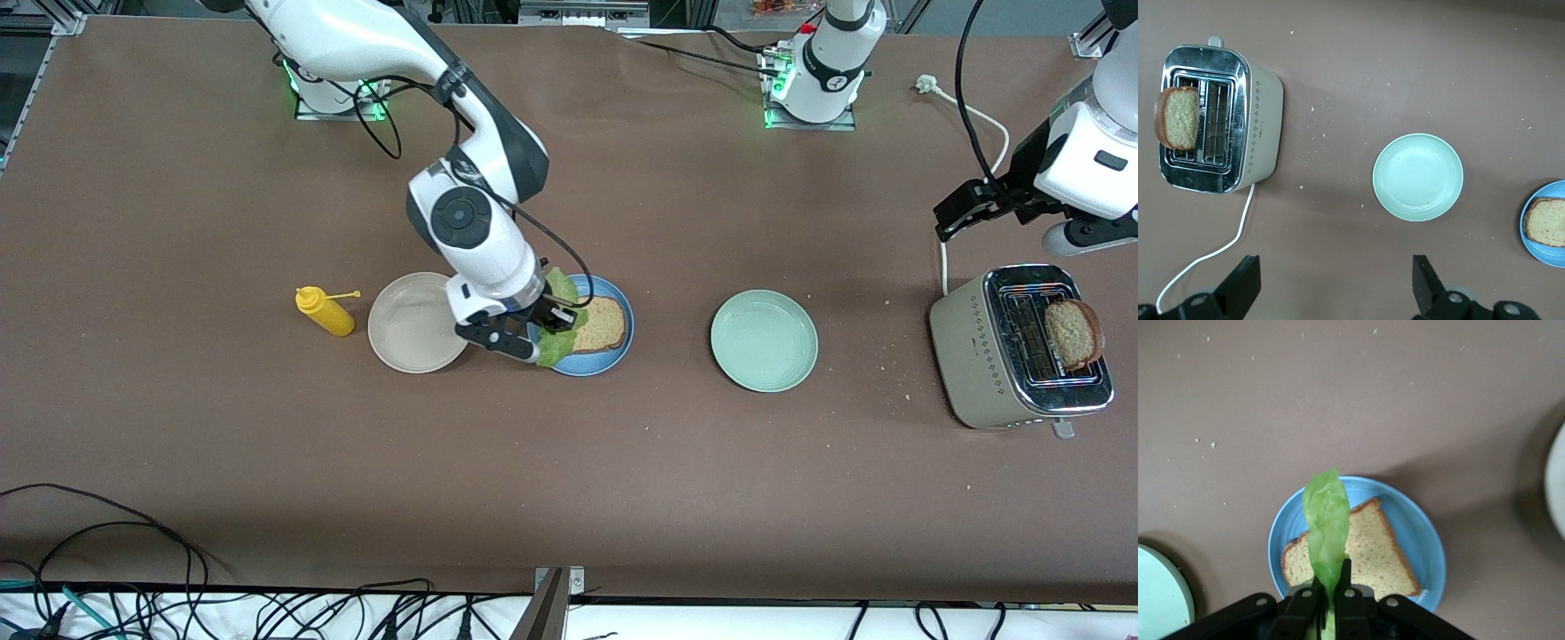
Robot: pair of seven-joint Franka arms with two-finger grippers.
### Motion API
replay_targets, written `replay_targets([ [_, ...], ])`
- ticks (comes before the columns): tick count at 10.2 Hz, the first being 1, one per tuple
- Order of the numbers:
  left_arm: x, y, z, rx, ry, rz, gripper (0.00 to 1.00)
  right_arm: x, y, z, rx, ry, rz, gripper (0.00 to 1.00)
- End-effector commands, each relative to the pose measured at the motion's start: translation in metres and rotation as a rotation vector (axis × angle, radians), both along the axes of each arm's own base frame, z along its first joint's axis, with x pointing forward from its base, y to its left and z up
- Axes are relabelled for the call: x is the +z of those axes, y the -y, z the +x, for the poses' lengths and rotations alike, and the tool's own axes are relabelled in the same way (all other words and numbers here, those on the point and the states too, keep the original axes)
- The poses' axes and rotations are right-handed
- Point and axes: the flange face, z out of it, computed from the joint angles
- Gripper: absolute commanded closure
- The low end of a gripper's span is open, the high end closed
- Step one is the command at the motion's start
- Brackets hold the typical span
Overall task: Make sandwich in blue plate with both arms
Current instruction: 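Carry the lettuce with the right gripper onto the bread slice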
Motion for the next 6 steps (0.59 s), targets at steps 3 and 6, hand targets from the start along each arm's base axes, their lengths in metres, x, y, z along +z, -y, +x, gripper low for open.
replay_targets([
  [3,0.006,0.003,0.0,0.0,0.0,0.034,0.0,-0.059,-0.023,-0.023,-0.026,0.027,0.02,0.22],
  [6,0.006,0.003,0.0,0.0,0.0,0.034,0.0,-0.064,-0.025,-0.025,-0.02,0.023,0.013,0.0],
])
